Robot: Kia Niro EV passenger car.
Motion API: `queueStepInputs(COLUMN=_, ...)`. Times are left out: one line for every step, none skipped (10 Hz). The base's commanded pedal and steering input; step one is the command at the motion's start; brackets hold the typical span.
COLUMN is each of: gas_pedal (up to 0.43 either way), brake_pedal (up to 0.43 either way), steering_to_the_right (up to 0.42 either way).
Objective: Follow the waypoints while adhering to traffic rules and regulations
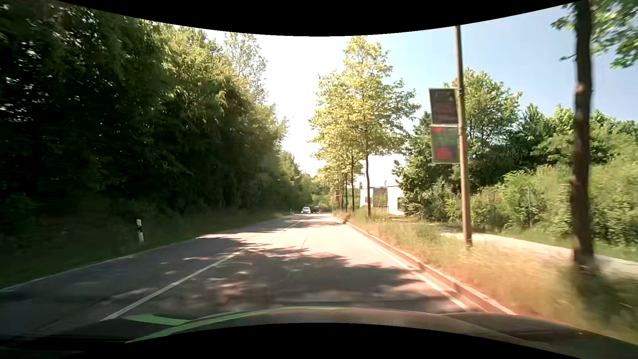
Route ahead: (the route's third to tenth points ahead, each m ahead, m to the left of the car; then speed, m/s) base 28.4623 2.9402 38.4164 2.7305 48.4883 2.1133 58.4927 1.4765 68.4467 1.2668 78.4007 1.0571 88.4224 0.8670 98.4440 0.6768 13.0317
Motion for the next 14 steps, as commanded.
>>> queueStepInputs(gas_pedal=0.02, brake_pedal=0.0, steering_to_the_right=-0.003)
queueStepInputs(gas_pedal=0.02, brake_pedal=0.0, steering_to_the_right=0.0)
queueStepInputs(gas_pedal=0.02, brake_pedal=0.0, steering_to_the_right=0.0)
queueStepInputs(gas_pedal=0.02, brake_pedal=0.0, steering_to_the_right=0.001)
queueStepInputs(gas_pedal=0.02, brake_pedal=0.0, steering_to_the_right=0.0)
queueStepInputs(gas_pedal=0.02, brake_pedal=0.0, steering_to_the_right=0.0)
queueStepInputs(gas_pedal=0.02, brake_pedal=0.0, steering_to_the_right=0.001)
queueStepInputs(gas_pedal=0.02, brake_pedal=0.0, steering_to_the_right=0.001)
queueStepInputs(gas_pedal=0.02, brake_pedal=0.0, steering_to_the_right=0.002)
queueStepInputs(gas_pedal=0.02, brake_pedal=0.0, steering_to_the_right=0.003)
queueStepInputs(gas_pedal=0.02, brake_pedal=0.0, steering_to_the_right=0.004)
queueStepInputs(gas_pedal=0.02, brake_pedal=0.0, steering_to_the_right=0.005)
queueStepInputs(gas_pedal=0.02, brake_pedal=0.0, steering_to_the_right=0.005)
queueStepInputs(gas_pedal=0.02, brake_pedal=0.0, steering_to_the_right=0.006)
